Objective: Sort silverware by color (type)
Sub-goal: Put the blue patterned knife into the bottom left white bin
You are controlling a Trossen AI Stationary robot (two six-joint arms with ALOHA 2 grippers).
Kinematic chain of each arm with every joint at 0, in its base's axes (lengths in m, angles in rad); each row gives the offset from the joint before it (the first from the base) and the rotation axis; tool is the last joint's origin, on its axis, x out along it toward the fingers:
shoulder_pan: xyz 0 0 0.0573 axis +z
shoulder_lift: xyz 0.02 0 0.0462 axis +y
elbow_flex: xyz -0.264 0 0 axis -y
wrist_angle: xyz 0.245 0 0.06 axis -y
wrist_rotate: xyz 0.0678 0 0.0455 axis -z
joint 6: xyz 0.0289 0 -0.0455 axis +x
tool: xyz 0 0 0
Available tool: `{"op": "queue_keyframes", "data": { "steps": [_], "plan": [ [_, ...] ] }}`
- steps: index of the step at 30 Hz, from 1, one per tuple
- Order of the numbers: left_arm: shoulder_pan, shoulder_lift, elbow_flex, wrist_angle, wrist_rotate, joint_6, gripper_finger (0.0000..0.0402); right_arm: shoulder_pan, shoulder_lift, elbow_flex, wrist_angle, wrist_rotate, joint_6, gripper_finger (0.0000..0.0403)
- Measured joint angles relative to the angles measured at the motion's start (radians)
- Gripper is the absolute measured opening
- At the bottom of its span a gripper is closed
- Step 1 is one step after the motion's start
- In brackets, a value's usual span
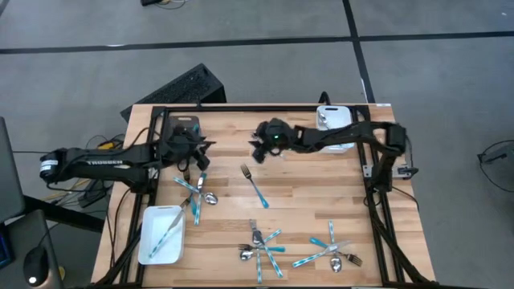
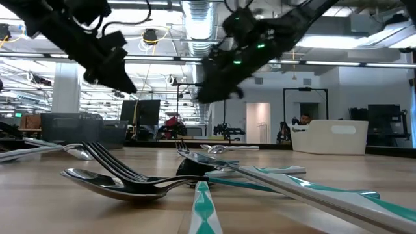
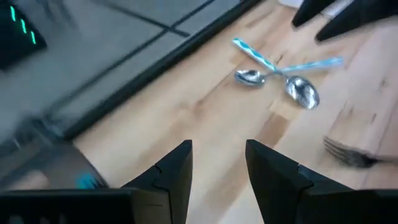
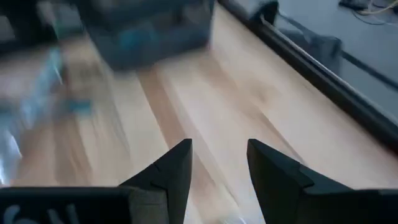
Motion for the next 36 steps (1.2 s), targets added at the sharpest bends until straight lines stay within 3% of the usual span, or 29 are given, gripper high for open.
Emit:
{"op": "queue_keyframes", "data": {
  "steps": [4,13,25,31,36],
  "plan": [
    [-0.028,-0.013,-0.004,-0.105,0.095,-0.145,0.0137,0.043,0.103,0.095,0.063,-0.142,0.147,0.0179],
    [-0.197,0.0,-0.005,-0.28,0.111,-0.364,0.0137,0.181,0.263,0.259,0.034,-0.076,0.225,0.0179],
    [-0.43,-0.003,-0.005,-0.498,0.094,-0.53,0.0137,0.231,0.587,0.654,-0.042,-0.097,0.427,0.0179],
    [-0.49,-0.003,-0.005,-0.524,0.096,-0.551,0.0137,0.23,0.648,0.788,-0.157,-0.096,0.44,0.0179],
    [-0.498,-0.003,-0.005,-0.54,0.097,-0.552,0.0137,0.222,0.659,0.807,-0.216,-0.098,0.474,0.0179]
  ]
}}
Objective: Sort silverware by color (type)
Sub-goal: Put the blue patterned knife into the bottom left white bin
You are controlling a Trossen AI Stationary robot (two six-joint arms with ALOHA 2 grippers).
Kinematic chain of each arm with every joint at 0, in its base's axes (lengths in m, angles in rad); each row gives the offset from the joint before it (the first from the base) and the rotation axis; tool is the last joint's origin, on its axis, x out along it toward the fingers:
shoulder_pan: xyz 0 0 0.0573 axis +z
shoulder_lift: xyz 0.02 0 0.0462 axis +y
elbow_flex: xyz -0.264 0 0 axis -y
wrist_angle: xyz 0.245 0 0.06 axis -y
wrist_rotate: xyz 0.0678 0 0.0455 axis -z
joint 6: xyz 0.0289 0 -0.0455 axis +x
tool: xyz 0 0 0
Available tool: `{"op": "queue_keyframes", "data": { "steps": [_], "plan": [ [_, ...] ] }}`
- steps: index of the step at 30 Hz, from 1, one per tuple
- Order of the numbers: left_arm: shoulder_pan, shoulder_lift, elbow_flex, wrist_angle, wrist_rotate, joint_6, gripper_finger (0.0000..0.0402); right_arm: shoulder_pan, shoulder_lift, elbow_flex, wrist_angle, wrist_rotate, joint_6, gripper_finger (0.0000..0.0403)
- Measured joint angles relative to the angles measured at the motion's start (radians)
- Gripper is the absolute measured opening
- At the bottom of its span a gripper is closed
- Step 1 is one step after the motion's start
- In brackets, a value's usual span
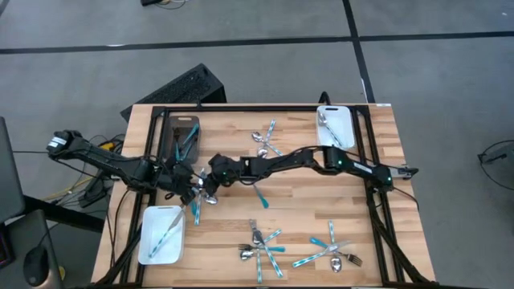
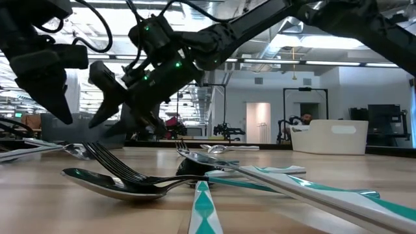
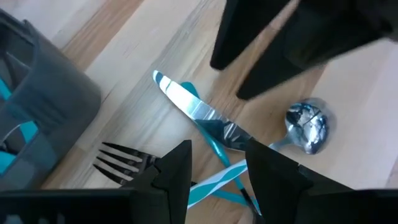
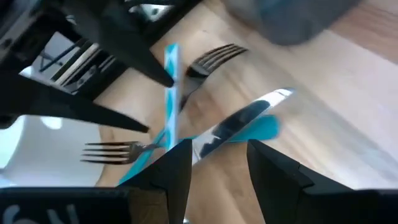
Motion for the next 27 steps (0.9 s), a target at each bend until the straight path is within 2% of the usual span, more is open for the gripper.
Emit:
{"op": "queue_keyframes", "data": {
  "steps": [7,11,15,21,27],
  "plan": [
    [0.0,0.028,0.0,0.006,0.02,0.055,0.0137,0.002,-0.002,0.001,-0.033,0.001,0.011,0.0179],
    [0.008,0.086,0.0,0.058,-0.004,0.102,0.0137,0.015,-0.003,-0.008,-0.062,0.018,0.011,0.0179],
    [0.014,0.159,0.0,0.124,0.021,0.144,0.0137,0.017,-0.002,-0.01,-0.056,0.023,0.01,0.0179],
    [0.015,0.259,0.0,0.129,0.014,0.138,0.0137,-0.012,-0.003,-0.009,-0.064,0.025,0.008,0.0179],
    [0.031,0.305,0.0,0.168,0.001,0.09,0.0137,-0.019,-0.003,-0.009,-0.068,0.024,-0.002,0.0179]
  ]
}}
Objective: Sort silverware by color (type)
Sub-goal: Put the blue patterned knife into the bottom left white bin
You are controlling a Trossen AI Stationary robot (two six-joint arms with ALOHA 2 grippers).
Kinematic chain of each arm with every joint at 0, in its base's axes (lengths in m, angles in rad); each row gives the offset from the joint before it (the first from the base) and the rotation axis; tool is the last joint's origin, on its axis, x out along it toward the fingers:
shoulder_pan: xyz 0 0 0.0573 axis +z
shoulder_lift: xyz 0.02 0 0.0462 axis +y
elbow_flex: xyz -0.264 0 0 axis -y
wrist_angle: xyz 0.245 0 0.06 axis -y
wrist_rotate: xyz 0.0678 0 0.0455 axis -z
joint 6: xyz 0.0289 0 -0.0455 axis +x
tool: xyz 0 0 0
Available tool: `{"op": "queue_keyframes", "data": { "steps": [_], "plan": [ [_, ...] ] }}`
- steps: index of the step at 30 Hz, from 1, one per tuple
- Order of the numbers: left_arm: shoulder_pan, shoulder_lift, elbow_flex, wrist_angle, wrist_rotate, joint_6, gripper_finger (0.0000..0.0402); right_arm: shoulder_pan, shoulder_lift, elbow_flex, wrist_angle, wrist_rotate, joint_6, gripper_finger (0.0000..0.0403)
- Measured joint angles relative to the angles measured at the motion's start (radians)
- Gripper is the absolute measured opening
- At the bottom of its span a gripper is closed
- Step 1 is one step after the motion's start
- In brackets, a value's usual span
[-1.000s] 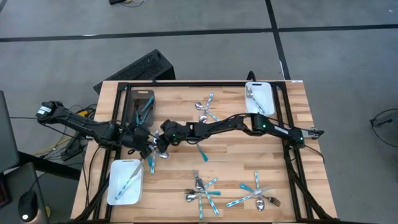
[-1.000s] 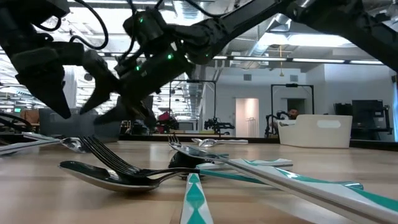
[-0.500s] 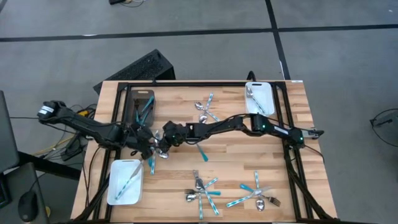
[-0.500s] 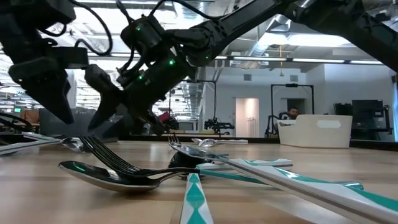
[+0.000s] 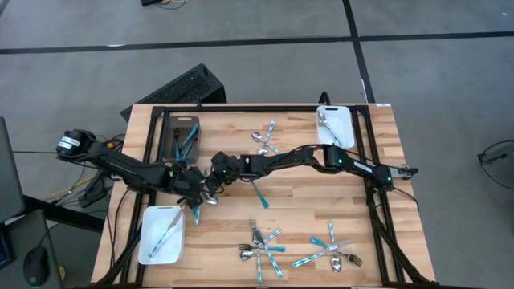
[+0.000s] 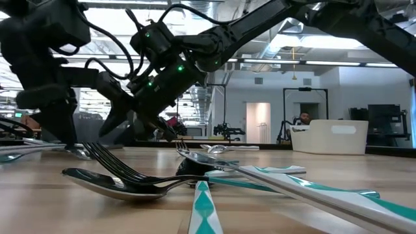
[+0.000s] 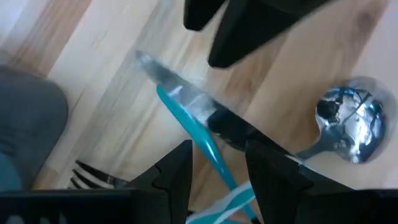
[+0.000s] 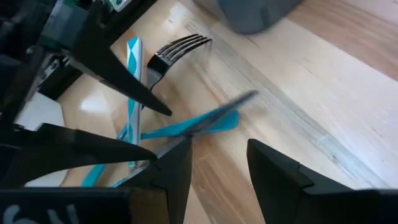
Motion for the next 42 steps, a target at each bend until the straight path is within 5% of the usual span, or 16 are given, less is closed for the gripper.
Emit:
{"op": "queue_keyframes", "data": {
  "steps": [9,15,19,27,36,42],
  "plan": [
    [0.026,0.004,0.0,0.151,0.026,0.069,0.0137,-0.007,-0.005,0.0,-0.086,0.004,-0.046,0.0179],
    [0.014,-0.024,0.021,0.06,0.056,0.048,0.0137,0.0,-0.006,0.0,-0.122,-0.069,-0.159,0.0179],
    [-0.007,-0.057,0.036,0.04,0.061,0.026,0.0137,0.012,-0.007,0.0,-0.124,-0.018,-0.298,0.0179],
    [-0.01,0.019,0.018,0.111,0.047,0.026,0.0137,0.019,-0.007,0.0,-0.155,0.063,-0.329,0.0179],
    [-0.01,0.122,0.02,0.112,-0.03,0.026,0.013,0.048,0.006,0.0,-0.13,0.165,-0.765,0.0179],
    [-0.011,0.135,0.019,0.125,-0.043,0.057,0.0055,0.057,0.008,-0.002,-0.089,0.184,-0.952,0.0179]
  ]
}}
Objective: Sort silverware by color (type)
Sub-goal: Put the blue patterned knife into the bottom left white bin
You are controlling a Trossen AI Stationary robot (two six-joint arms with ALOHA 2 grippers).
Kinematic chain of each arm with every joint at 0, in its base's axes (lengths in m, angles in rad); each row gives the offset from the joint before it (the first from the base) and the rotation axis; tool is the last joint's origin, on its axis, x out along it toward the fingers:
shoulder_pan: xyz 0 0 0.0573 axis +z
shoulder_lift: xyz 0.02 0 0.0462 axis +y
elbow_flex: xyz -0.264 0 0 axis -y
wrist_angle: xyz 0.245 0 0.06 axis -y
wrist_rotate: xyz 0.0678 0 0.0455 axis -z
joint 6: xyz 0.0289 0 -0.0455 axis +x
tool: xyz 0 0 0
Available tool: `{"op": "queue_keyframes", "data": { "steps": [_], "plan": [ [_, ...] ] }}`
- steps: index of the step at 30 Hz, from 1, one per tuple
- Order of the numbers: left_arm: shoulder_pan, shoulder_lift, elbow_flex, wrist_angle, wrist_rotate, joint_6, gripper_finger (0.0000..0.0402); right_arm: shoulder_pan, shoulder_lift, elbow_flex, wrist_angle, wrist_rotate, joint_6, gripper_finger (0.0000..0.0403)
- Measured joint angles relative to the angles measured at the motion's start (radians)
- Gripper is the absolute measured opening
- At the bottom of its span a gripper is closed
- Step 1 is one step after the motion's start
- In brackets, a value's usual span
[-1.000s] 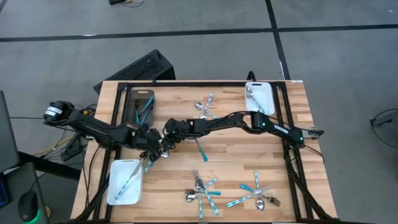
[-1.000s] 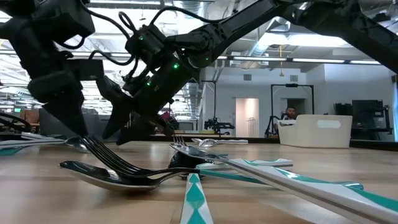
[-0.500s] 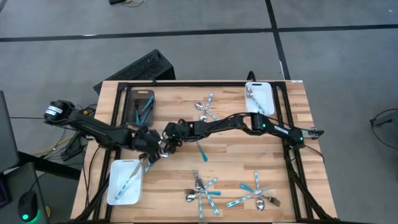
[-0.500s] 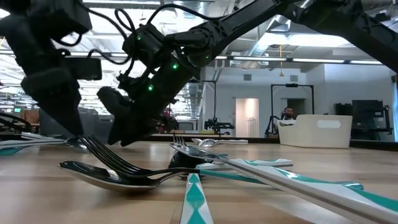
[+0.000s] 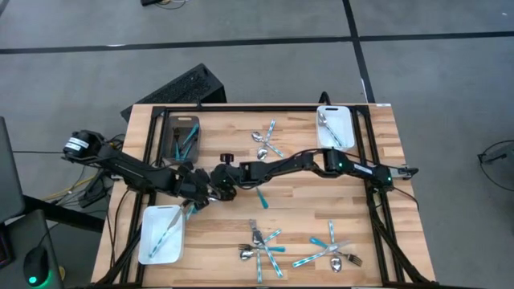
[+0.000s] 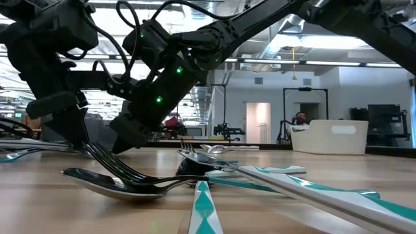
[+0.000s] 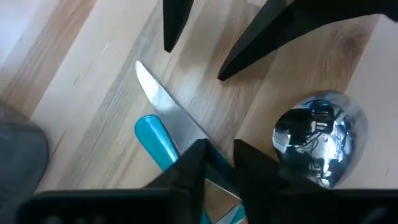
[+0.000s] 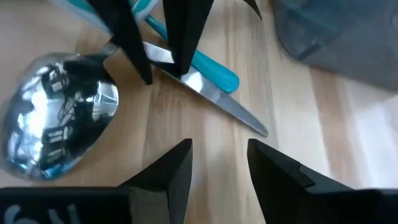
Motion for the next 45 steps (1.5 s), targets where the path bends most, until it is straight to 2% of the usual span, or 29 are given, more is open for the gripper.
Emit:
{"op": "queue_keyframes", "data": {
  "steps": [3,12,17,22,30,33,35,39,45],
  "plan": [
    [0.0,-0.012,-0.001,-0.001,-0.002,0.006,0.0011,0.003,0.0,0.0,0.012,0.028,-0.06,0.0179],
    [0.0,-0.06,-0.003,-0.005,0.022,0.082,0.0,0.006,0.0,0.0,0.042,0.033,-0.193,0.0179],
    [0.0,-0.061,-0.004,-0.004,0.039,0.099,0.0001,0.0,0.015,0.001,0.073,-0.024,-0.265,0.0179],
    [0.0,-0.067,0.009,-0.026,0.048,0.009,0.0001,0.001,0.023,0.002,0.083,-0.015,-0.242,0.0179],
    [-0.027,-0.067,0.132,-0.227,0.059,-0.081,0.0,0.032,0.023,0.005,0.123,-0.026,-0.262,0.0179],
    [-0.049,-0.067,0.149,-0.235,0.072,-0.114,0.0,0.043,0.023,0.006,0.11,-0.002,-0.256,0.0179],
    [-0.064,-0.067,0.143,-0.216,0.073,-0.127,0.0001,0.045,0.023,0.004,0.108,0.053,-0.224,0.0179],
    [-0.075,-0.067,0.109,-0.201,0.038,-0.203,0.0029,0.042,0.021,0.004,0.106,0.166,-0.137,0.0179],
    [-0.056,-0.066,0.045,-0.179,0.005,-0.318,0.0102,0.033,0.014,0.01,0.104,0.174,-0.048,0.0179]
  ]
}}
